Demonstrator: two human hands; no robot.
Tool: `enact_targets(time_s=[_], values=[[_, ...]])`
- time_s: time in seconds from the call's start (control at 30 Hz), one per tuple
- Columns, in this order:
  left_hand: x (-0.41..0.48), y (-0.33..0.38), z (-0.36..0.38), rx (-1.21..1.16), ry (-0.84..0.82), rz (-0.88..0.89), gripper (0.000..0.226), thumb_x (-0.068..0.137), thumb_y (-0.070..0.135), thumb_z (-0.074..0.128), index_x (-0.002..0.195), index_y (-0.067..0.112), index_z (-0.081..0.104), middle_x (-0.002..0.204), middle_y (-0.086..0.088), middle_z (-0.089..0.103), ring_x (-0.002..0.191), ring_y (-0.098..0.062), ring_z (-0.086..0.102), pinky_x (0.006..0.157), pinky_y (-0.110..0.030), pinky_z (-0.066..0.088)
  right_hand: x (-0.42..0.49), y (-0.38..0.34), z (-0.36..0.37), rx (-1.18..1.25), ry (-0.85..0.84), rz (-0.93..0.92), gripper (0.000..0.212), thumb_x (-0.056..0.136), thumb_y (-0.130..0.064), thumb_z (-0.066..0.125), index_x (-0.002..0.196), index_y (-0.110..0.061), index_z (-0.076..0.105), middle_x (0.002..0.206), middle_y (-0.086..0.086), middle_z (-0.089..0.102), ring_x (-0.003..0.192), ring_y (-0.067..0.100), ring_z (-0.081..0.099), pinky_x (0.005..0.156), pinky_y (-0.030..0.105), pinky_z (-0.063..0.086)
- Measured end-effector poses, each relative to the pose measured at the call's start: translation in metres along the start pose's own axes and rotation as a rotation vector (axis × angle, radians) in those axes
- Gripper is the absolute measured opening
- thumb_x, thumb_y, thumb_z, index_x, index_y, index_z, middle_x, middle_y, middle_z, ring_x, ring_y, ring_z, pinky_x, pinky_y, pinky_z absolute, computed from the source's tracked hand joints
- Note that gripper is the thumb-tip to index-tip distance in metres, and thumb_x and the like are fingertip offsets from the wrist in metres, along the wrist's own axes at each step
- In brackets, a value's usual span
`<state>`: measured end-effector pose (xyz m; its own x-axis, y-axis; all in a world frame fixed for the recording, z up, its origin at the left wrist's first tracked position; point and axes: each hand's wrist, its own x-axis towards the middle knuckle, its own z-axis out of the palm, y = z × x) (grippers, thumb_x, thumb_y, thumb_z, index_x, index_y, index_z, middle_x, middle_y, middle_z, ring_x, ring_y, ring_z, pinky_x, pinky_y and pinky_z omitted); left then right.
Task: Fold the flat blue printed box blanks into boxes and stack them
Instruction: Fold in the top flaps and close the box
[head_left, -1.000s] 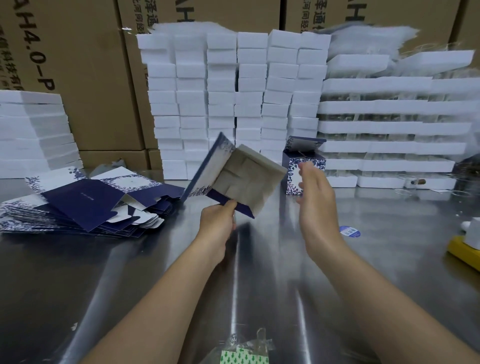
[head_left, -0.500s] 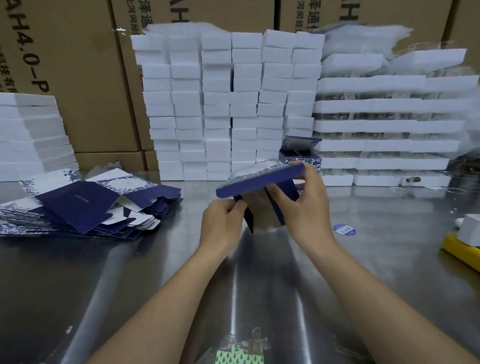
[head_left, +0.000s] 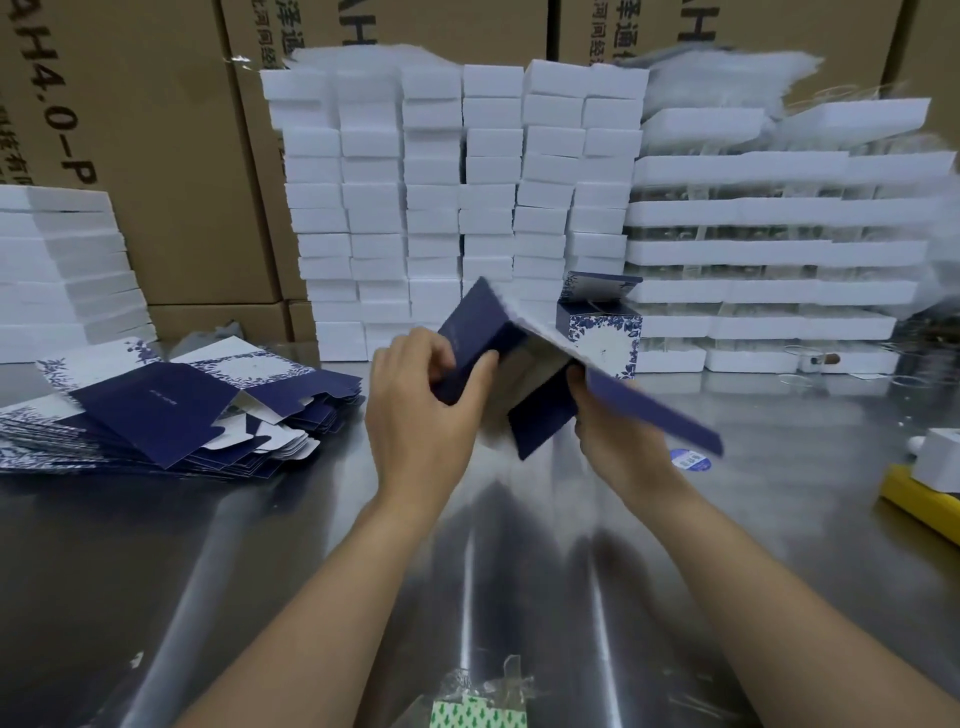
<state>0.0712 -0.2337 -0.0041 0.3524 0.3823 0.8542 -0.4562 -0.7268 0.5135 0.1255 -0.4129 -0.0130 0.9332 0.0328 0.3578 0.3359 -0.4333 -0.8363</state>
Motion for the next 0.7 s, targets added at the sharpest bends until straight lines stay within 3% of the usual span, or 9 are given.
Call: enact_targets(time_s=[0.03,0.13,0.23,0.3,0.4,0.53,0.7], values=[[0.0,0.002,0.001,-0.032,0.032,-0.016,0.031,0.089,0.049,0.075,0.094,0.033,0.049,0.092,0.016,0.052,0.093,-0.015,0.05,0.076,-0.026,0.039,0.001,-0.003,0.0,0.151,-0.001,0.083,0.038,0.11,-0.028,0.042,0.074,-0.027,0.031,0.068,-0.003,0.038,0.061,0.013,0.032,0.056,0.03,0.029],[-0.005,0.008,0.005,-0.21,0.033,-0.197,0.056,0.08,0.057,0.082,0.12,0.046,0.045,0.116,0.02,0.051,0.111,-0.013,0.053,0.09,-0.027,0.043,0.002,-0.016,0.002,0.603,0.1,0.277,0.038,0.107,-0.027,0.047,0.076,-0.026,0.024,0.057,-0.005,0.023,0.047,0.013,0.021,0.04,0.022,0.02],[-0.009,0.014,0.01,-0.374,-0.219,-0.604,0.064,0.069,0.079,0.077,0.112,0.039,0.053,0.112,0.01,0.062,0.101,-0.011,0.063,0.08,-0.026,0.044,-0.002,-0.022,0.003,0.695,0.124,0.362,0.041,0.108,-0.036,0.048,0.075,-0.023,0.028,0.054,-0.004,0.03,0.04,0.011,0.028,0.037,0.021,0.02],[-0.01,0.014,0.015,-0.414,-0.424,-0.809,0.057,0.076,0.082,0.071,0.093,0.028,0.062,0.088,0.008,0.067,0.079,-0.009,0.065,0.075,-0.032,0.043,-0.004,-0.02,0.007,0.666,0.122,0.355,0.045,0.108,-0.042,0.047,0.071,-0.021,0.034,0.051,-0.005,0.037,0.039,0.01,0.034,0.039,0.023,0.024],[-0.017,0.015,0.025,-0.469,-0.554,-0.83,0.047,0.092,0.063,0.069,0.061,0.028,0.062,0.061,0.005,0.054,0.057,-0.008,0.054,0.067,-0.032,0.04,-0.008,-0.019,0.016,0.606,0.119,0.309,0.048,0.107,-0.047,0.045,0.068,-0.02,0.038,0.049,-0.006,0.041,0.04,0.011,0.038,0.049,0.029,0.032],[-0.017,0.016,0.032,-0.574,-0.443,-0.878,0.041,0.102,0.031,0.063,0.063,0.022,0.054,0.056,0.006,0.046,0.05,-0.009,0.046,0.056,-0.025,0.036,-0.01,-0.021,0.026,0.628,0.062,0.302,0.051,0.106,-0.05,0.049,0.065,-0.022,0.039,0.05,-0.005,0.042,0.043,0.011,0.04,0.051,0.029,0.033],[-0.012,0.01,0.033,-0.638,-0.398,-0.933,0.046,0.103,0.025,0.057,0.058,0.021,0.048,0.053,0.001,0.045,0.048,-0.014,0.044,0.056,-0.03,0.037,-0.013,-0.026,0.034,0.701,-0.206,0.29,0.043,0.101,-0.043,0.06,0.064,-0.023,0.051,0.057,-0.003,0.051,0.049,0.011,0.044,0.05,0.023,0.034]])
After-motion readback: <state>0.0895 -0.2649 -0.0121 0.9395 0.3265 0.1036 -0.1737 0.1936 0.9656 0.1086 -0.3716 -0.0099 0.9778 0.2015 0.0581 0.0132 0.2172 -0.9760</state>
